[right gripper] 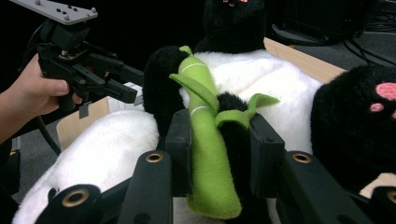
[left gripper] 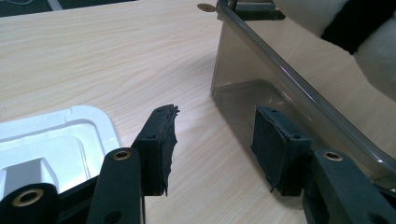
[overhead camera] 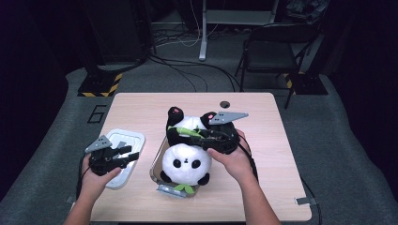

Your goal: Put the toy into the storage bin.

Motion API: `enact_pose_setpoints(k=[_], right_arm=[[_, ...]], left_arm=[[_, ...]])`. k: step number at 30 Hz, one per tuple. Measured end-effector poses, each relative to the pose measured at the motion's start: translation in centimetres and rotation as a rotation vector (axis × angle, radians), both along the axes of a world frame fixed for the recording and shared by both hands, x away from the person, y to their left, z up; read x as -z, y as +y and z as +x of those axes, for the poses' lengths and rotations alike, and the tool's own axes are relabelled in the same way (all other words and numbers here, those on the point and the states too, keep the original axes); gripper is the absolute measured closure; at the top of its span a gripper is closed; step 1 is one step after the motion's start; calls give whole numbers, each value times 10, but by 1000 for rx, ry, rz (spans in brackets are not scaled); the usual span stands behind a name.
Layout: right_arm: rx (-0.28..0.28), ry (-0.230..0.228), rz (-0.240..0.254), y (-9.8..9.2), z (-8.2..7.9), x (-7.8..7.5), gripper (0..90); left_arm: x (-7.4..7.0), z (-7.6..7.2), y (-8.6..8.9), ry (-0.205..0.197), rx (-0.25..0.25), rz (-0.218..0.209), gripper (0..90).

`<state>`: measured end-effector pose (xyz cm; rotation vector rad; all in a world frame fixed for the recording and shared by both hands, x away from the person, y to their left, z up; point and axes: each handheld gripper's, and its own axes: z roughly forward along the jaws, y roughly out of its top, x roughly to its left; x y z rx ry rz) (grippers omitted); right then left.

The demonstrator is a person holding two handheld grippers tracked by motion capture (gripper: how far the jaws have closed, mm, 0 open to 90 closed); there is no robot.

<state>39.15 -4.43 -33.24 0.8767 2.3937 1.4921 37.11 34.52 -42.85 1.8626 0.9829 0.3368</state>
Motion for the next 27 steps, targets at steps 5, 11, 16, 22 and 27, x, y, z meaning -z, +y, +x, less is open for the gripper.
enact_pose_setpoints(k=[5, 11, 16, 22, 27], right_arm=[[-8, 8, 0, 6, 3, 5, 662], [-3, 23, -13, 12, 7, 12, 661], [1, 26, -22, 12, 11, 16, 661], [16, 40, -23, 14, 16, 24, 660], [18, 56, -15, 15, 18, 28, 657]], left_arm=[[2, -2, 1, 3, -16, -10, 493], [2, -3, 2, 4, -7, 6, 492], [2, -3, 0, 12, -10, -1, 492], [2, -3, -4, 7, 6, 8, 492], [2, -2, -5, -1, 6, 7, 492]])
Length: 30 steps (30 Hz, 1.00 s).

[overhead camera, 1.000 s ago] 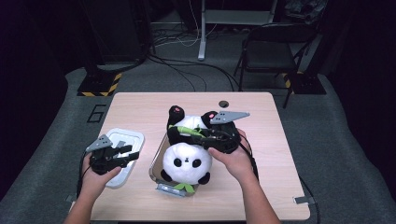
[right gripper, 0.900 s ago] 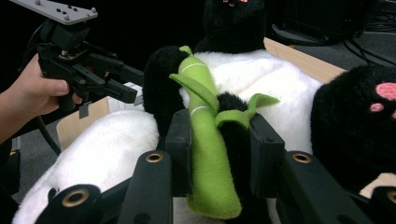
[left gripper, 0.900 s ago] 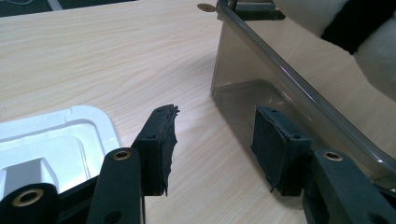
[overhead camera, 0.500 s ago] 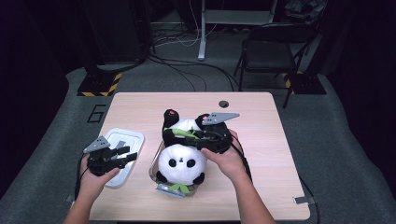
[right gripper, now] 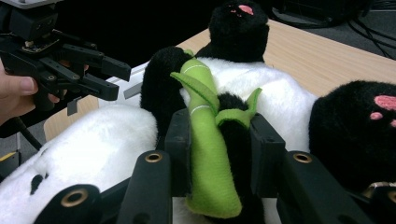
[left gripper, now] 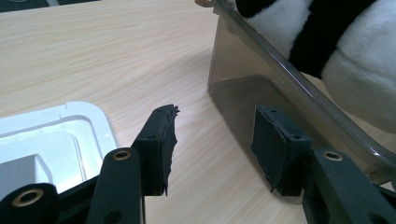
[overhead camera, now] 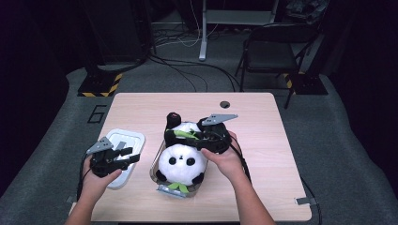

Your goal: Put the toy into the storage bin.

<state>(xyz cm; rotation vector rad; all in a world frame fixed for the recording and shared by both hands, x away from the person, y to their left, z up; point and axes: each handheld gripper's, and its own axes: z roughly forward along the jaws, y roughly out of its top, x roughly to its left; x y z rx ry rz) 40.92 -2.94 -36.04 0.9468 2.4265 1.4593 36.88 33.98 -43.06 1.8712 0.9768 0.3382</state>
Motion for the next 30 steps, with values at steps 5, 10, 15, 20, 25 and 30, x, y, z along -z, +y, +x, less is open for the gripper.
enact_pose_setpoints(k=[5, 10, 15, 20, 25, 30], right_arm=[[9, 11, 1, -1, 1, 4, 651], [25, 18, -27, -2, 2, 8, 648], [29, 25, -40, 1, 3, 12, 647], [33, 39, -26, 0, 5, 18, 646], [24, 54, -47, 3, 7, 25, 646], [18, 69, -50, 4, 9, 30, 645]], left_arm=[[0, -1, -3, 13, 9, -1, 492], [-1, -1, -7, 7, 22, 10, 491], [-1, -1, -9, 6, 25, 6, 490], [-1, 0, -8, 1, 30, 14, 489], [-1, -1, -11, -4, 25, 8, 487], [0, 0, -12, -1, 34, 16, 488]])
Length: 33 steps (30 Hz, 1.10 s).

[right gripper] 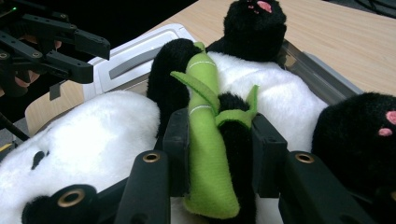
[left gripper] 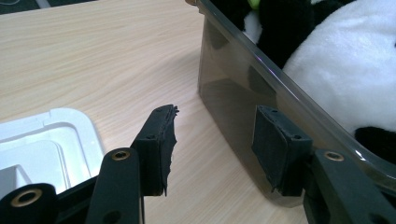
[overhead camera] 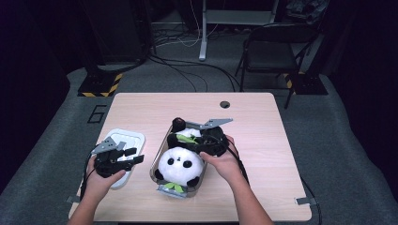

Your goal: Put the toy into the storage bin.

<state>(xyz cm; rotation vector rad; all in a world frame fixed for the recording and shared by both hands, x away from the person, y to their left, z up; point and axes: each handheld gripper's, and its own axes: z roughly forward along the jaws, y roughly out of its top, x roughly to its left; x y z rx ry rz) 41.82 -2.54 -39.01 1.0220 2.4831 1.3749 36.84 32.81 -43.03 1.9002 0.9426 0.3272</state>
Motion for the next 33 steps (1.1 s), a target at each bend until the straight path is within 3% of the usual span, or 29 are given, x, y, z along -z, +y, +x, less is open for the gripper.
enact_pose_setpoints(k=[8, 12, 20, 23, 28, 31, 33], right_arm=[[-9, 12, -9, 1, 1, 7, 634], [-12, 16, 3, 0, 1, 7, 580], [16, -52, 46, -8, -2, -4, 459], [26, -44, 47, -12, 2, -5, 397], [26, -37, 50, -15, 4, -6, 378], [-1, -39, 85, -17, 3, -7, 367], [11, -57, 96, -20, 2, -10, 372]], left_arm=[[1, 0, -1, -1, -4, 0, 487], [2, 0, -1, 14, -2, -1, 487], [2, 1, -1, 11, -1, 1, 487], [2, 0, -1, 14, -3, 0, 487], [2, 1, 0, 11, -1, 2, 487], [2, 1, 0, 11, -2, 1, 486], [2, 1, -1, 12, -2, 1, 486]])
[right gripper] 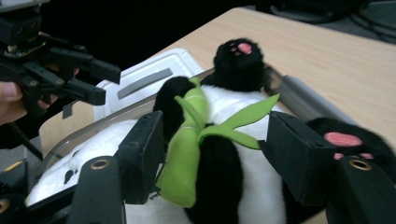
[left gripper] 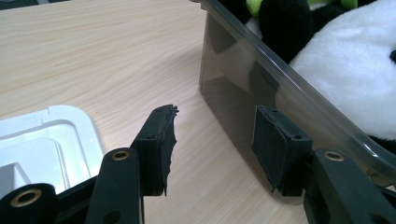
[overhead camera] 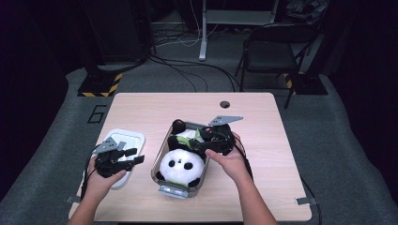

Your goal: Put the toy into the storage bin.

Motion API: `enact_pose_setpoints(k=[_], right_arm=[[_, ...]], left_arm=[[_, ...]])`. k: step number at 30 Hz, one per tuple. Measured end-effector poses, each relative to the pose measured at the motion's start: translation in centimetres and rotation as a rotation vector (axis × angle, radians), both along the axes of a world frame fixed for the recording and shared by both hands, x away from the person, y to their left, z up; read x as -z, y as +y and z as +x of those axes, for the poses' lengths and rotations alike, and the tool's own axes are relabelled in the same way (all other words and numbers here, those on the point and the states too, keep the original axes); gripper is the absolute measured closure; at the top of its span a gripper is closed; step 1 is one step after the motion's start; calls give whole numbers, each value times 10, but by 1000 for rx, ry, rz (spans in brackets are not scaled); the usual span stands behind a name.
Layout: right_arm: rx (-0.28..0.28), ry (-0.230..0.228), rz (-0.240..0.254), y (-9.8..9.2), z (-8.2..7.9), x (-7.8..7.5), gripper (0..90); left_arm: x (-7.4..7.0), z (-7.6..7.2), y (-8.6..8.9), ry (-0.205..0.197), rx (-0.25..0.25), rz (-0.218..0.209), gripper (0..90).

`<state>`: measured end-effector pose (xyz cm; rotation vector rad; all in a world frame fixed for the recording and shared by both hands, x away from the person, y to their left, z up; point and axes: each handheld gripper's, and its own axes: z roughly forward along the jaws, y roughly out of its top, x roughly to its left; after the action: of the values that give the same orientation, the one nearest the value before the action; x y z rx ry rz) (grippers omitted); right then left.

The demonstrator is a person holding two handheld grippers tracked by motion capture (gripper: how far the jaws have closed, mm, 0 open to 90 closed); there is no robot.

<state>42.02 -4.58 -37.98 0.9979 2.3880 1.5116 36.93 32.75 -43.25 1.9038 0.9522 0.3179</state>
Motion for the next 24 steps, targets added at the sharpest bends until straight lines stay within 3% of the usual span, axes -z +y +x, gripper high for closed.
enact_pose_setpoints(k=[2, 5, 11, 17, 20, 24], right_arm=[[21, 0, 10, -5, 0, -3, 376], [75, 1, -19, -11, 4, -3, 387], [86, 6, -20, -13, 11, -1, 399], [131, -62, -26, -13, 9, -3, 410], [126, -25, -44, -14, 14, 1, 411], [122, -20, -38, -14, 15, 4, 415]], left_arm=[[0, 0, 0, 0, 0, 0, 485], [-1, 0, 0, -5, 4, 7, 484], [-1, -1, -2, -3, 4, 4, 484], [-7, 2, -6, -17, 20, -11, 479], [-11, 3, -14, -22, 40, -4, 471], [-12, 4, -25, -20, 68, 3, 463]])
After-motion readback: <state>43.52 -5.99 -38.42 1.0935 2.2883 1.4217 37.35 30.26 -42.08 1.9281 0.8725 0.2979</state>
